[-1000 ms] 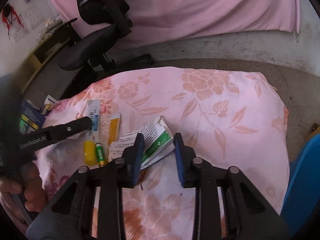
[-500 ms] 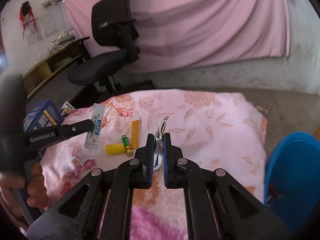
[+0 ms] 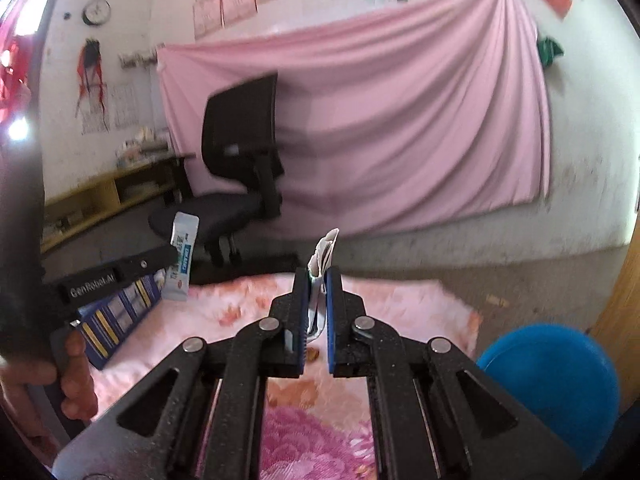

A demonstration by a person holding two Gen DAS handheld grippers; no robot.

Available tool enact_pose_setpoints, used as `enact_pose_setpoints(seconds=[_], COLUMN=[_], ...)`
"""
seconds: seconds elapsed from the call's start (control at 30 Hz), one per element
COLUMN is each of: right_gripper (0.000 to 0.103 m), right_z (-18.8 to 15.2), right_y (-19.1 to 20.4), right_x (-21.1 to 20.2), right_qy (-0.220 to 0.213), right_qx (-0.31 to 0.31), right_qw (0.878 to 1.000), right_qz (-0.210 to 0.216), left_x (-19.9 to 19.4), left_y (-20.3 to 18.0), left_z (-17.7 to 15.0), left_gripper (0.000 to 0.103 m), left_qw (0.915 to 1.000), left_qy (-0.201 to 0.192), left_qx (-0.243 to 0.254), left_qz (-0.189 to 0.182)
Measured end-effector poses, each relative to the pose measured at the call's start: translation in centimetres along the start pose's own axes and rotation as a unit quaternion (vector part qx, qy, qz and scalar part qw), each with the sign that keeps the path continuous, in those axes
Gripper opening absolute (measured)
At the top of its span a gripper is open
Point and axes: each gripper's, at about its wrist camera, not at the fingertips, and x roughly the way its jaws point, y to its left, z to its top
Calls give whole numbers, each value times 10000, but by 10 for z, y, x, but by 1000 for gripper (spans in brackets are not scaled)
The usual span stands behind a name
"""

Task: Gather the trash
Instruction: 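Carry the tube and leaflet over the blue basin, open both grippers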

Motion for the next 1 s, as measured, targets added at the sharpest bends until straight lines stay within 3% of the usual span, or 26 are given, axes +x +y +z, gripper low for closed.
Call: enact_pose_setpoints(seconds=[0.23, 0.4, 0.7, 1.0], right_gripper=[37, 37, 37, 37], right_z=[26, 39, 38, 15], right_y=[-5, -12, -46, -98], right_x=[-53, -96, -156, -187], right_qy=[-915, -1605, -2132, -2033], right_qx=[-213, -468, -427, -119], right_qw=[9953, 9838, 9673, 9576], right_qz=[-243, -650, -1306, -2038], left_x=[-33, -40, -43, -8], left_y=[-54, -98, -178, -247], left_z=[25, 30, 16, -16], left_gripper=[0, 0, 0, 0], left_qw=[9949, 9879, 9728, 9653], left_qy=[-779, -1051, -1189, -645], left_qx=[458, 712, 1231, 1354], left_qz=[-456, -892, -1562, -2140])
